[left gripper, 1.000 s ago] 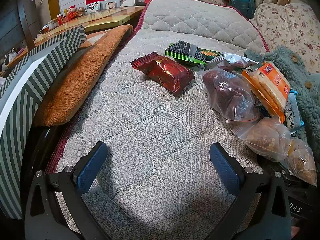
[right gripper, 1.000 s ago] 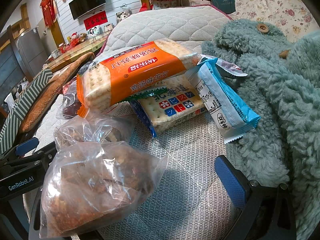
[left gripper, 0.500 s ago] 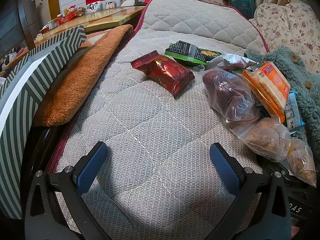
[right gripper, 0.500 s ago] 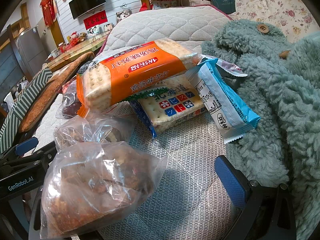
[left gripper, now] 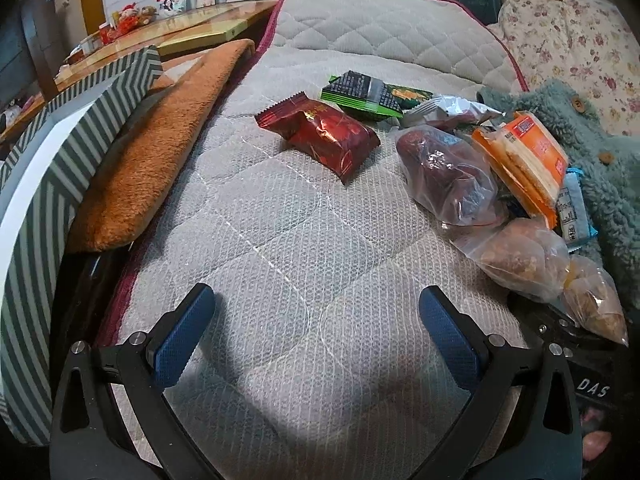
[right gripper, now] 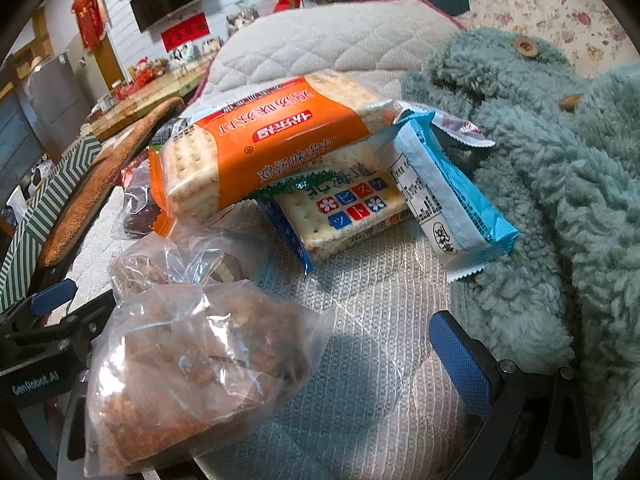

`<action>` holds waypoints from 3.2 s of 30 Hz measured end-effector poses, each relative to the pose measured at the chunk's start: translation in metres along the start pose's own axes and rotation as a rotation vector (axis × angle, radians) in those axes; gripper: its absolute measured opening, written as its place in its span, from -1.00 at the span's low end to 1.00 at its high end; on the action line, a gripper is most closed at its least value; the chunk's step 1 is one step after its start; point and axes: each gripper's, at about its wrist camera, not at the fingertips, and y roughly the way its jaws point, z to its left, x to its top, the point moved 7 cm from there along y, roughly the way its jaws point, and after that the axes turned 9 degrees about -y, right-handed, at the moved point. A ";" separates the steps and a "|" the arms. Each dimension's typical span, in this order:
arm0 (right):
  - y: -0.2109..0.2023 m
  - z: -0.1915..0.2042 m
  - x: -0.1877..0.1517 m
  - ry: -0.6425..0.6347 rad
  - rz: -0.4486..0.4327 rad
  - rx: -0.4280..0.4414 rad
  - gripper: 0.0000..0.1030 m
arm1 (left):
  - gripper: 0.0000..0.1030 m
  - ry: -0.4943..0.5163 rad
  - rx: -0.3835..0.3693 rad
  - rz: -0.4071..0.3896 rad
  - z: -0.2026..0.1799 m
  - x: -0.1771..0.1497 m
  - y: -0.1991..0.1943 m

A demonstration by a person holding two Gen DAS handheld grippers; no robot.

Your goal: Organize snacks

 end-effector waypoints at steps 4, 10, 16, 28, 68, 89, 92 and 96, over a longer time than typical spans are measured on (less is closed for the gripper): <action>-0.009 0.006 -0.001 -0.009 0.052 0.028 0.99 | 0.97 0.002 0.006 -0.012 0.001 -0.002 -0.012; -0.043 0.026 0.003 -0.081 0.019 0.056 0.99 | 0.97 0.005 -0.015 -0.099 0.000 0.009 -0.048; -0.079 0.031 0.016 -0.115 -0.064 0.055 0.99 | 0.97 0.015 -0.032 -0.147 -0.001 0.009 -0.082; -0.118 0.047 0.036 -0.189 -0.167 0.032 0.99 | 0.97 -0.013 -0.008 -0.163 0.008 0.012 -0.108; -0.100 0.023 0.040 -0.170 -0.126 0.029 0.99 | 0.97 -0.175 -0.051 0.038 0.005 0.051 -0.046; -0.076 0.004 0.038 -0.115 -0.060 0.068 0.98 | 0.88 -0.349 0.081 0.239 0.019 0.095 0.045; -0.074 0.004 0.040 -0.111 -0.061 0.076 0.98 | 0.87 -0.390 0.078 0.242 0.030 0.093 0.039; -0.073 0.004 0.041 -0.115 -0.061 0.077 0.98 | 0.83 -0.391 0.063 0.248 0.032 0.092 0.036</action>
